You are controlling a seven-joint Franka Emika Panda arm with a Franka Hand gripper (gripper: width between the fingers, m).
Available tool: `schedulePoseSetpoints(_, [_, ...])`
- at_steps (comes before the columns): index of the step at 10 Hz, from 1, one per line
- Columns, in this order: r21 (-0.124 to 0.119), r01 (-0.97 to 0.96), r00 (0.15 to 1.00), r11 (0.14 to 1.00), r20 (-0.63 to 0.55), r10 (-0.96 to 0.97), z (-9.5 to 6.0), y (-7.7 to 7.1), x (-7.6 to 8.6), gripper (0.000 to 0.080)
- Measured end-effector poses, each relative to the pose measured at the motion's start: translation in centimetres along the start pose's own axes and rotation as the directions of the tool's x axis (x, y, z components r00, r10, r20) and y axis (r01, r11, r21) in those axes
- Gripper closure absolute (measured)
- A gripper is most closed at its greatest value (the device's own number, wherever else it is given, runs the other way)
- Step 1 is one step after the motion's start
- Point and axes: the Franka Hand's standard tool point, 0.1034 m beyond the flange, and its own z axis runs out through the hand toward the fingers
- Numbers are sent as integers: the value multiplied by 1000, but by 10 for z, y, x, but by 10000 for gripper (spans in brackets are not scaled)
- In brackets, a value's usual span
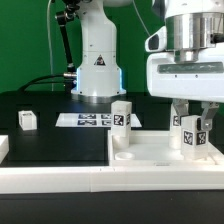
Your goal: Assemble square table
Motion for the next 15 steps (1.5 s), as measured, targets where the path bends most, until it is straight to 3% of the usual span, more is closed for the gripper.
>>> schedulePoseSetpoints(6, [-6,-461,887,888,17,461,0,-2,-3,508])
schedulePoseSetpoints(9, [-5,-500,866,866,15,500,0,-2,-3,508])
schedulePoseSetpoints(11, [-6,-479,878,878,15,479,1,-2,-3,270])
schedulePoseSetpoints(12, [-18,-375,927,927,10,375,1,-1,-5,184])
schedulePoseSetpoints(15, [-26,-48,999,999,10,48,2,0,-9,157])
